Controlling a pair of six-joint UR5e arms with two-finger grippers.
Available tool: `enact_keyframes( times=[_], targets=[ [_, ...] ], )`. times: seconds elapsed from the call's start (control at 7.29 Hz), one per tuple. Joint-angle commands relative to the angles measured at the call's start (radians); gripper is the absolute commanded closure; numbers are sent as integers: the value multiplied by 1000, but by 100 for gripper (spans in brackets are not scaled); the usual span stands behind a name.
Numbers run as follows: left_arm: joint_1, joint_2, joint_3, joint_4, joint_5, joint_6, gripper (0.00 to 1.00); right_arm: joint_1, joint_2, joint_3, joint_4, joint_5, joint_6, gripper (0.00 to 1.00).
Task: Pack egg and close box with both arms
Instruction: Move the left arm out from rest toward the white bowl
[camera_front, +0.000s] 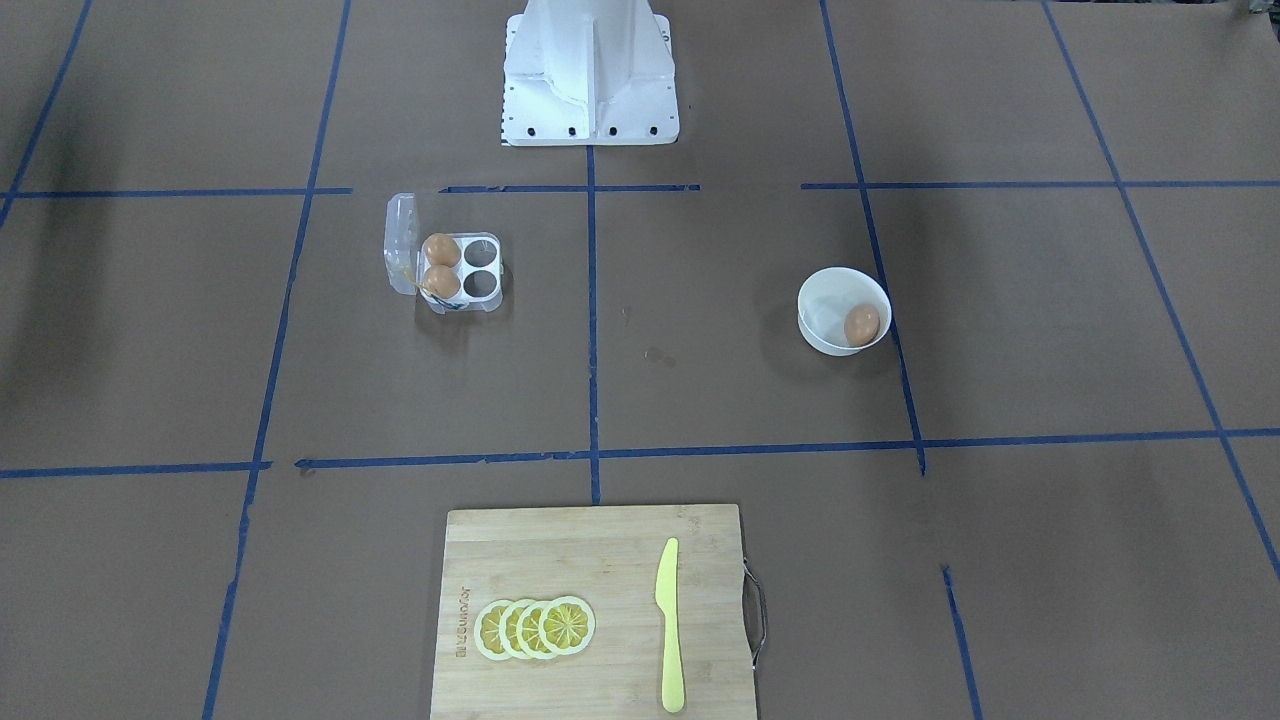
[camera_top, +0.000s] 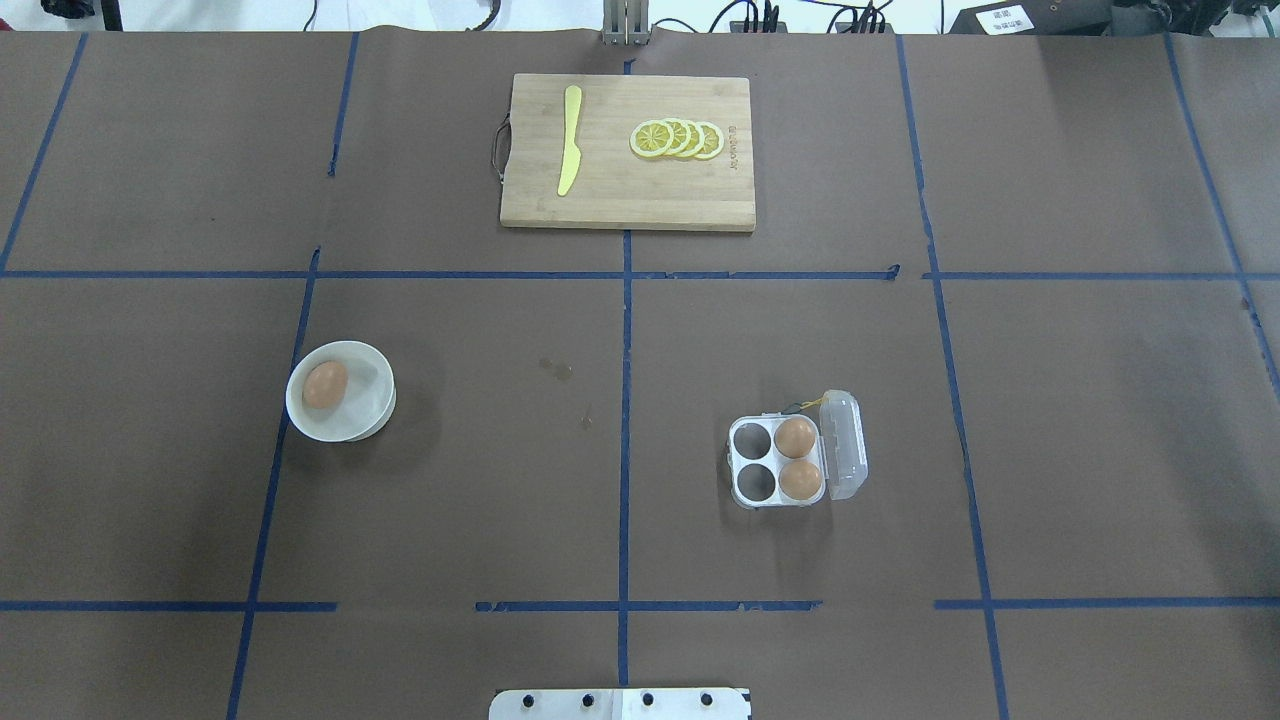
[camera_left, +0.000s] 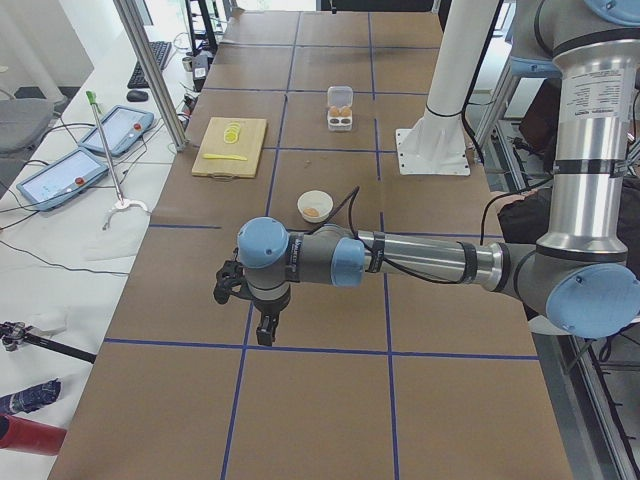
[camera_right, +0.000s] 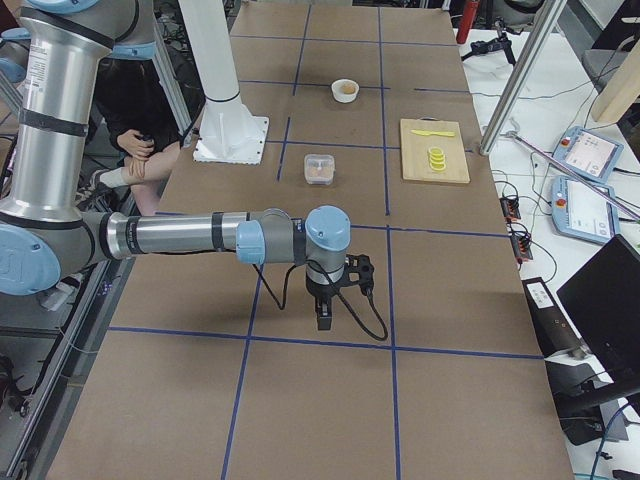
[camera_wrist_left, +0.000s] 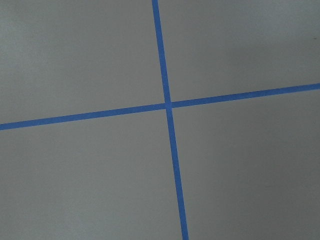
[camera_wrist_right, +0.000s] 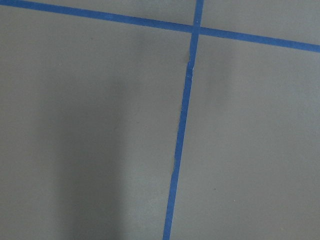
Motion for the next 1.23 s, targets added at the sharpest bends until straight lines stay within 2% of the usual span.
enact_keyframes(
  times=[0.0, 0.41, 0.55, 0.82, 1.1],
  targets=[
    [0, 2, -1, -13, 3, 5, 0, 0, 0, 3, 0, 2, 0, 0],
    [2, 8, 10, -36, -3, 8, 0, 0, 0, 9, 0, 5, 0, 0],
    [3, 15, 15, -93, 3, 37, 0, -2, 2, 14, -1, 24, 3, 0],
    [8, 5, 4, -102, -5, 31, 0, -3, 6, 18, 8, 118, 11, 0],
    [69, -50, 4, -108, 1, 30, 0, -3, 23, 31, 69, 124, 12, 0]
  ],
)
